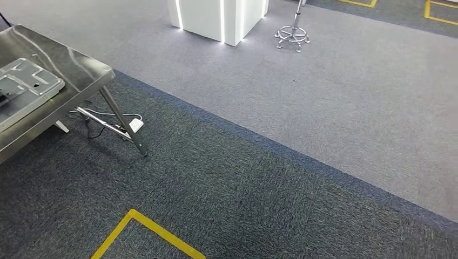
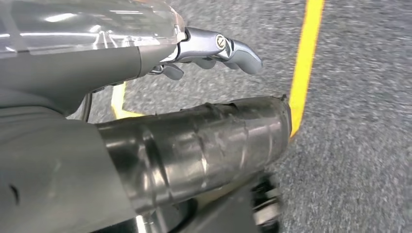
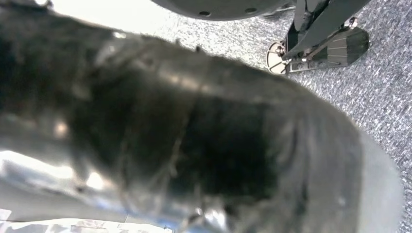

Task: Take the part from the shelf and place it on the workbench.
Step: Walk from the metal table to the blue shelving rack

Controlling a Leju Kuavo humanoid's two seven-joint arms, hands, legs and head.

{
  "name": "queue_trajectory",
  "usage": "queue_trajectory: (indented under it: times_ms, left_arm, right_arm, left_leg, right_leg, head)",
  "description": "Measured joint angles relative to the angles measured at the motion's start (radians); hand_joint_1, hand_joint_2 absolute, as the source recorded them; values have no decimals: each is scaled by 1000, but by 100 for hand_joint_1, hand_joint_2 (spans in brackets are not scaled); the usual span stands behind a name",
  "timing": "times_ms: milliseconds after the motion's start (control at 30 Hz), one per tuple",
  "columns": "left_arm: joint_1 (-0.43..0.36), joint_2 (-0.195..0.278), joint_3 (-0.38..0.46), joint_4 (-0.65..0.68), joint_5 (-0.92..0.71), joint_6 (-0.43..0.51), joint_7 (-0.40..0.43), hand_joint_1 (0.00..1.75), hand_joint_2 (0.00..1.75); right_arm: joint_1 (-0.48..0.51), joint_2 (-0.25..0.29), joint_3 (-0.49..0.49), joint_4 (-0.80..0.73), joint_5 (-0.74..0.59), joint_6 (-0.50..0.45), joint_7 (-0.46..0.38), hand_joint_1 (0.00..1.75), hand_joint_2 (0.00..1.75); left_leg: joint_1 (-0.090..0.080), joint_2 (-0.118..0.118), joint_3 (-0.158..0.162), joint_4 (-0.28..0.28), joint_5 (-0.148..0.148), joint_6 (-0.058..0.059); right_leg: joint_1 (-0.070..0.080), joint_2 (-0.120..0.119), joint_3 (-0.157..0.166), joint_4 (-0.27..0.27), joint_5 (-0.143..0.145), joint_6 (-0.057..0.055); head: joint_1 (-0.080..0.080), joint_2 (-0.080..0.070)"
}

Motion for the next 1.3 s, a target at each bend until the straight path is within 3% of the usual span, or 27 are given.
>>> queue_trajectory:
  times_ms: [67,133,167,233,300,367,400,433,500,533,600,667,733,800,833,867,900,933,967,1033,1100,1167,1233,1300]
  left_arm:
    - [-1,0,0,0,5,0,-6,0,0]
    - [-1,1,0,0,13,0,-13,0,0]
    - [-1,1,0,0,15,0,-15,0,0]
    - [-1,1,0,0,18,0,-18,0,0]
    - [2,2,0,0,19,0,-19,0,0]
    - [6,3,0,0,19,0,-18,0,0]
    - [7,3,0,0,20,1,-18,0,0]
    - [7,3,0,0,22,2,-19,0,0]
    - [8,3,0,0,27,3,-23,0,0]
    - [8,3,0,0,29,3,-25,0,0]
    - [8,3,0,0,31,3,-28,0,0]
    - [7,3,1,0,31,3,-30,0,0]
    - [6,3,1,0,29,4,-31,0,0]
    - [8,3,1,0,28,4,-33,0,0]
    - [9,3,1,0,27,3,-33,0,0]
    - [11,3,1,0,27,3,-34,0,0]
    - [12,3,1,0,27,3,-35,0,0]
    - [13,3,1,0,27,3,-36,0,0]
    - [14,3,1,0,26,2,-37,0,0]
    - [13,3,1,0,26,2,-39,0,0]
    - [12,4,1,0,26,1,-38,0,0]
    - [11,4,0,0,27,0,-36,0,0]
    - [10,4,0,0,28,-1,-35,0,0]
    - [13,4,1,1,29,-3,-34,0,0]
  right_arm:
    - [0,0,10,1,12,0,-4,0,0]
    - [2,1,16,2,14,0,-9,0,0]
    - [3,2,17,3,15,0,-11,0,0]
    - [4,3,18,4,16,-1,-13,0,0]
    - [3,3,21,4,22,-1,-10,0,0]
    - [4,3,23,5,31,-1,2,0,0]
    - [6,4,23,6,35,-1,9,0,0]
    - [8,4,23,6,37,-1,15,0,0]
    - [12,4,23,7,41,-1,22,0,0]
    - [13,5,23,7,42,-1,23,0,0]
    - [14,7,23,7,43,-1,23,0,0]
    - [17,9,23,8,43,-1,24,0,0]
    - [17,11,23,8,44,-1,23,0,0]
    - [16,12,24,8,45,1,18,0,0]
    - [15,12,24,8,45,1,16,0,0]
    - [16,13,24,8,45,2,14,0,0]
    - [16,13,24,8,46,2,14,0,0]
    - [16,14,23,8,46,2,14,0,0]
    - [16,14,23,8,46,2,14,0,0]
    - [15,15,24,8,47,2,14,0,0]
    - [14,16,24,8,48,2,14,0,0]
    - [18,16,24,8,48,1,14,0,0]
    - [20,16,24,8,49,0,14,0,0]
    - [18,15,23,8,49,-1,14,0,0]
  left_leg:
    - [-2,-31,17,-49,11,4]
    - [-5,-17,16,-53,18,13]
    - [-4,-6,18,-58,23,21]
    - [-2,19,20,-69,33,36]
    - [-6,47,18,-71,35,44]
    - [-9,77,15,-70,34,45]
    - [-10,91,15,-70,33,45]
    - [-10,102,16,-69,31,43]
    - [-13,121,21,-68,26,36]
    - [-14,129,22,-67,22,31]
    - [-17,144,27,-67,18,20]
    - [-15,153,34,-67,14,10]
    - [-11,118,21,-26,-20,0]
    - [-7,67,-32,94,-89,-6]
    - [-7,55,-64,161,-116,-7]
    - [-6,50,-87,209,-128,-8]
    - [-6,49,-95,219,-117,-8]
    - [-5,46,-85,190,-87,-7]
    - [-4,37,-59,127,-45,-5]
    - [-1,-7,-7,0,11,-1]
    - [-3,-33,9,-47,21,3]
    - [-4,-15,10,-55,28,14]
    - [-2,10,14,-68,38,29]
    - [-3,39,13,-74,43,39]
  right_leg:
    - [-1,18,-7,3,3,13]
    - [-3,36,-14,-1,10,27]
    - [-4,32,-17,2,8,32]
    - [-2,-12,-41,53,-27,39]
    - [-3,-59,-99,177,-96,46]
    - [-5,-71,-143,273,-128,51]
    - [-6,-74,-138,269,-116,52]
    - [-6,-81,-111,224,-88,52]
    - [-2,-117,-31,82,-30,44]
    - [2,-133,-3,29,-15,38]
    - [9,-140,10,-3,-12,25]
    - [8,-120,10,-9,-8,13]
    - [2,-102,11,-18,0,0]
    - [0,-82,11,-21,5,-8]
    - [1,-71,9,-21,5,-9]
    - [2,-58,9,-20,6,-10]
    - [3,-45,9,-18,6,-10]
    - [4,-31,9,-16,5,-10]
    - [4,-17,9,-12,5,-9]
    - [4,7,5,-4,3,-2]
    - [3,27,-3,1,4,10]
    - [0,40,-10,0,9,24]
    - [3,4,-26,28,-12,32]
    - [4,-51,-75,132,-76,37]
  head:
    - [0,0]
    - [1,0]
    - [1,0]
    - [2,0]
    - [3,0]
    - [2,0]
    - [2,0]
    - [2,0]
    - [2,0]
    - [2,0]
    - [1,0]
    - [1,0]
    - [0,0]
    - [-2,0]
    - [-3,0]
    - [-2,0]
    - [-2,0]
    - [-2,0]
    - [-2,0]
    - [-2,0]
    - [-2,0]
    - [-2,0]
    - [0,0]
    - [2,0]
